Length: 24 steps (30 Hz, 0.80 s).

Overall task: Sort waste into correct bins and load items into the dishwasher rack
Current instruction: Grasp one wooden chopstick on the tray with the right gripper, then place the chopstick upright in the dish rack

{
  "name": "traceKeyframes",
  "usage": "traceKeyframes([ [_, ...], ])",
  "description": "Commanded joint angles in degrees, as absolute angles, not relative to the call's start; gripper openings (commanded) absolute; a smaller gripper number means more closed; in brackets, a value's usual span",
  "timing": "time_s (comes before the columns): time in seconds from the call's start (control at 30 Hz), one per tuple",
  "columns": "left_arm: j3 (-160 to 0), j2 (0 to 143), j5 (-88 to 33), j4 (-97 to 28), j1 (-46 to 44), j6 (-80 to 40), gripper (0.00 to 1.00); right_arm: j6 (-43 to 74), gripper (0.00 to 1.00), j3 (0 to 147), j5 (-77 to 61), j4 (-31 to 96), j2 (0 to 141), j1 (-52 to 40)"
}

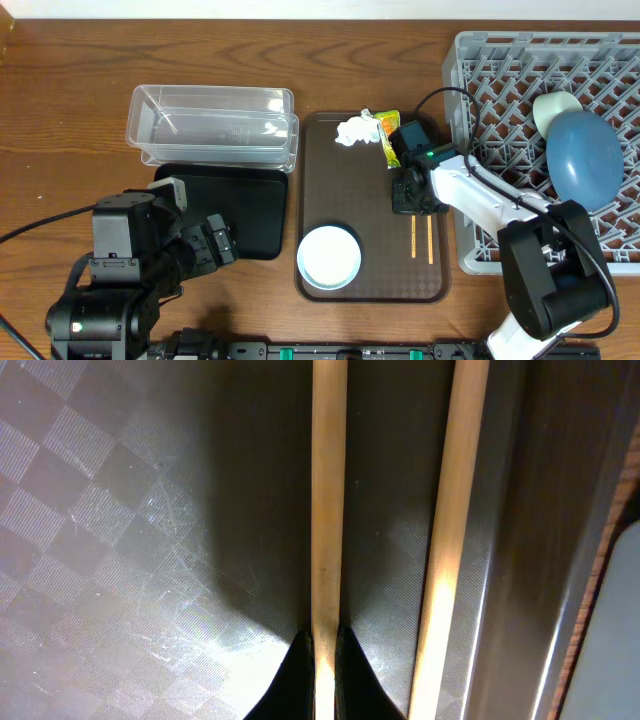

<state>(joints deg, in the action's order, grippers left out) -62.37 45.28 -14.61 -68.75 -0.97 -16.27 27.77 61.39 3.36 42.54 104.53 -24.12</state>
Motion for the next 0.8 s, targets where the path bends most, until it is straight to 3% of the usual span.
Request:
traceKeyframes([
  [0.0,-62.87,45.32,-13.85,-68.77,-1.08,-15.7,0.92,25.39,0.01,61.06,1.63,43.13,101.58,-24.18],
  [0.3,-62.87,45.32,-13.87,-68.77,-1.08,-15.7,0.92,21.28,0.01,61.93,8.43,42.46,86.52,-20.32],
  [0.43,-62.87,45.32,-13.85,-68.77,-1.08,-15.7,0.92,12.36,0.01,61.93,10.37,37.34,82.41,-15.81],
  [0.77,-62.87,45.34,-13.85,-68.77,-1.08,-15.7,0.92,1.19,0.01,61.91,-5.93,24.1,83.57,-0.25],
])
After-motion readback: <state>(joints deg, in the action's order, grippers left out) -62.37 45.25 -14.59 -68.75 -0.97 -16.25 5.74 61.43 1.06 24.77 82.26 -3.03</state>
